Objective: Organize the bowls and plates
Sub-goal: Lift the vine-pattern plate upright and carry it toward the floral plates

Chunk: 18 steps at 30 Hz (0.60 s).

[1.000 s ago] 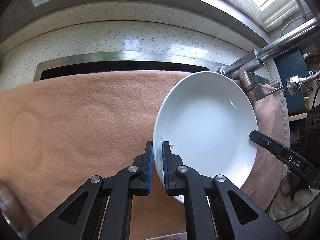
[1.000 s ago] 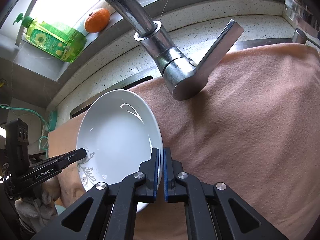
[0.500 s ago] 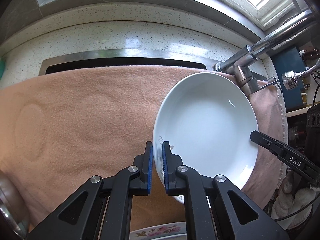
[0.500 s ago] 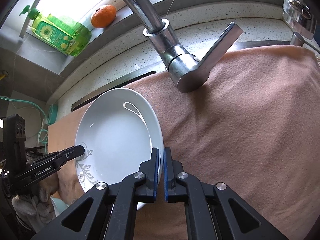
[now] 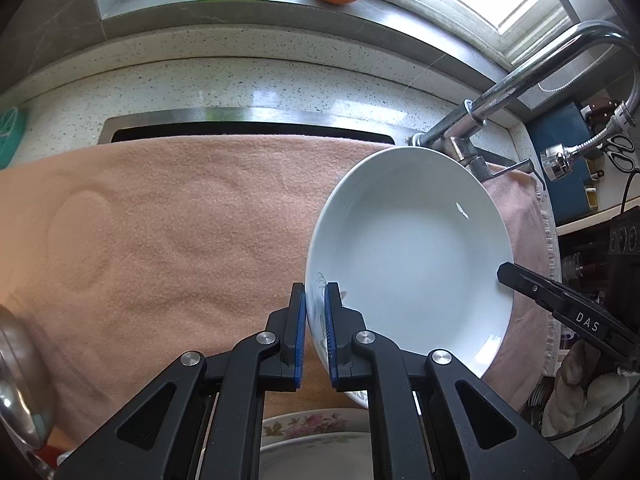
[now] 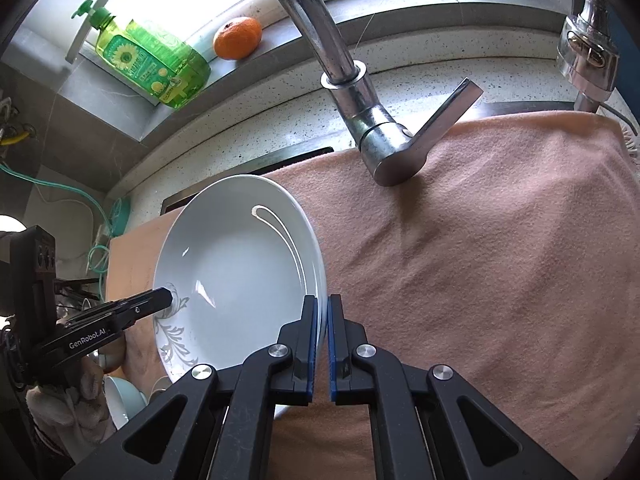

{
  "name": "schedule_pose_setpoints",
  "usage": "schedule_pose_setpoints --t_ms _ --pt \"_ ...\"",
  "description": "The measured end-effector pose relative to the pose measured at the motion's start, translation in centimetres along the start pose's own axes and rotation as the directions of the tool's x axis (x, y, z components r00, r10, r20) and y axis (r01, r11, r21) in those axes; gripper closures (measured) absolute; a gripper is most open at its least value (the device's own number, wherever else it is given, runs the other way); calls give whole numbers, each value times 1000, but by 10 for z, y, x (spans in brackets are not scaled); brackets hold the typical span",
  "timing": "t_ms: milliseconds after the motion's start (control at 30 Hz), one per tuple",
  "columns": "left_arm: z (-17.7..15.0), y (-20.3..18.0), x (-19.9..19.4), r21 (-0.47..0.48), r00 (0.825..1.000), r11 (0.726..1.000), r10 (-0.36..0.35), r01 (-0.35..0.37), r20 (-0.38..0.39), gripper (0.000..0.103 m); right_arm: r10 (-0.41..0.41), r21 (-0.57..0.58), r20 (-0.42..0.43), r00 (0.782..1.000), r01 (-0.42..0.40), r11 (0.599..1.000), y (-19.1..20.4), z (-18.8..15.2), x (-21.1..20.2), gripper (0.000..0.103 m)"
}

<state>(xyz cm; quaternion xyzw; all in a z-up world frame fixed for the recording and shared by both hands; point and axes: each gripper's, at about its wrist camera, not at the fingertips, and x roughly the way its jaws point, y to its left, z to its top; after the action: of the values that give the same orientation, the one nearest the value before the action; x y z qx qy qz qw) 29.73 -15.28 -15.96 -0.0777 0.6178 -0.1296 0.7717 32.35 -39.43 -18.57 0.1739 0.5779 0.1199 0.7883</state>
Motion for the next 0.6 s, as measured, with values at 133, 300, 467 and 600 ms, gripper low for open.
schedule_pose_setpoints --t_ms 133,300,467,600 --pt "-8 -1 -7 -6 1000 1000 -3 3 12 96 8 -12 2 1000 -8 1000 4 -6 -8 99" --pt "-19 -1 -14 -25 1000 1000 -4 4 27 96 20 -30 2 1000 -20 999 11 -13 -14 99" --pt "-30 0 -23 -43 999 999 -6 8 47 96 29 -44 -5 1000 -29 999 16 -21 -18 98" --pt "-40 5 -30 -64 998 998 -4 8 58 96 40 -56 -16 999 -41 998 21 -28 -18 98"
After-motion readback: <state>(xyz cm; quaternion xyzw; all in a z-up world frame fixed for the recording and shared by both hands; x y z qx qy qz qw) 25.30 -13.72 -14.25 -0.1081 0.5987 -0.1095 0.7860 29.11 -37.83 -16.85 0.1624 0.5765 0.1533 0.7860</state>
